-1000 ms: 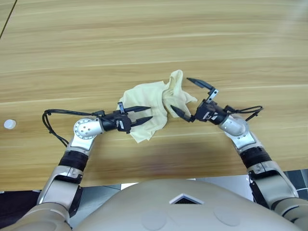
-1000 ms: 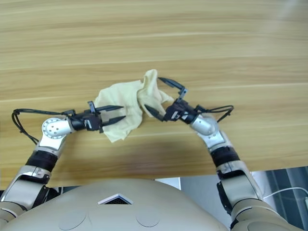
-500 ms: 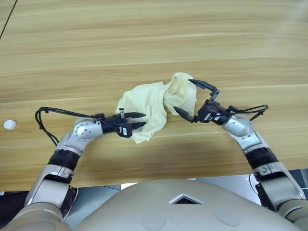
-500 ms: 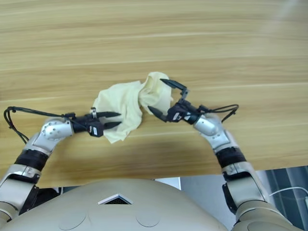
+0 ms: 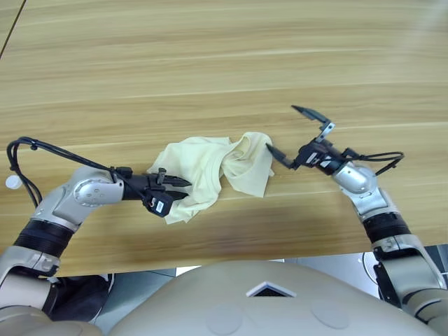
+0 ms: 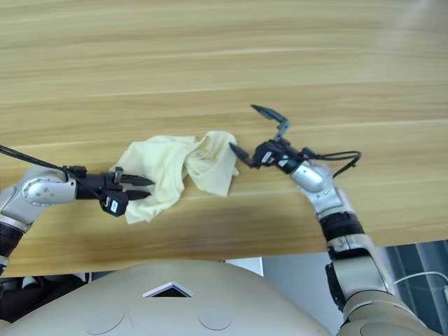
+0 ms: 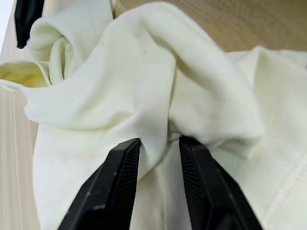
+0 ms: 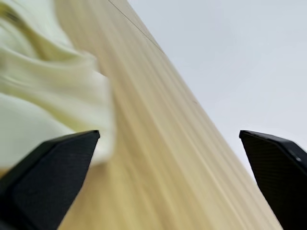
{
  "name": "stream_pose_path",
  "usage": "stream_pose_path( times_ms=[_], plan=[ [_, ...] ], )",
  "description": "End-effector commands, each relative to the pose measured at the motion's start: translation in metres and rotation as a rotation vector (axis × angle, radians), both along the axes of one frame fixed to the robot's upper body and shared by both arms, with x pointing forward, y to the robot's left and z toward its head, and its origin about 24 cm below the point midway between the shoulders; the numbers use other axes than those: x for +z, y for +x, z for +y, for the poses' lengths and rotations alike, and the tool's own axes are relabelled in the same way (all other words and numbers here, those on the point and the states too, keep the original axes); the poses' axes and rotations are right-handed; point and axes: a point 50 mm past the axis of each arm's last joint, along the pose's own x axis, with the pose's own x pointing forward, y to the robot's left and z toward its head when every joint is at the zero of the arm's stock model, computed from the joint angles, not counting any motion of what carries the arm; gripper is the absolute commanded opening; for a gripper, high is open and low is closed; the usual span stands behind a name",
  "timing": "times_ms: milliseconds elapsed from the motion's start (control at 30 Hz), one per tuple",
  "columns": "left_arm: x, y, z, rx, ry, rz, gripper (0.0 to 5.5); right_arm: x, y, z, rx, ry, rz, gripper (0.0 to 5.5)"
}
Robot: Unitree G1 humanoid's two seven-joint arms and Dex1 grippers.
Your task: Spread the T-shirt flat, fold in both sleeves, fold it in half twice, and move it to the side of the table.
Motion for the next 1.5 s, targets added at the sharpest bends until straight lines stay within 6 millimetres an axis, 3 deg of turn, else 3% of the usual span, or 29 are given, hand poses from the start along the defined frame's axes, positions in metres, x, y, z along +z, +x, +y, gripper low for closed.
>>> stream_pose_path(
  times_ms=[33, 133, 267, 367, 700, 933, 1133, 1367, 1500],
  plan=[
    [-0.027, -0.015, 0.004, 0.020, 0.100, 0.109, 1.57, 0.015, 0.017, -0.026, -0.130, 0.005, -0.041, 5.40],
    [-0.031, -0.016, 0.001, 0.017, 0.089, 0.109, 1.57, -0.003, 0.024, -0.018, -0.150, -0.067, 0.010, 5.40],
    [-0.035, -0.014, -0.002, 0.009, 0.080, 0.103, 1.57, -0.032, 0.026, 0.014, -0.091, -0.137, 0.084, 5.40],
    [-0.038, -0.011, -0.005, -0.001, 0.077, 0.097, 1.57, -0.041, 0.025, 0.029, -0.054, -0.142, 0.101, 5.40],
    [-0.046, -0.012, -0.004, -0.001, 0.065, 0.095, 1.57, -0.032, 0.030, 0.043, -0.019, -0.035, 0.063, 5.40],
    [-0.052, -0.011, -0.004, 0.005, 0.059, 0.093, 1.57, 0.000, 0.014, 0.055, 0.122, 0.193, -0.013, 5.40],
    [-0.055, -0.012, -0.005, 0.008, 0.052, 0.091, 1.57, -0.009, 0.001, 0.062, 0.193, 0.143, 0.035, 5.40],
    [-0.055, -0.014, -0.006, -0.001, 0.045, 0.090, 1.57, -0.045, -0.010, 0.054, 0.182, -0.096, 0.140, 5.40],
    [-0.054, -0.011, -0.006, 0.000, 0.048, 0.083, 1.57, -0.053, -0.019, 0.064, 0.235, -0.124, 0.149, 5.40]
  ],
)
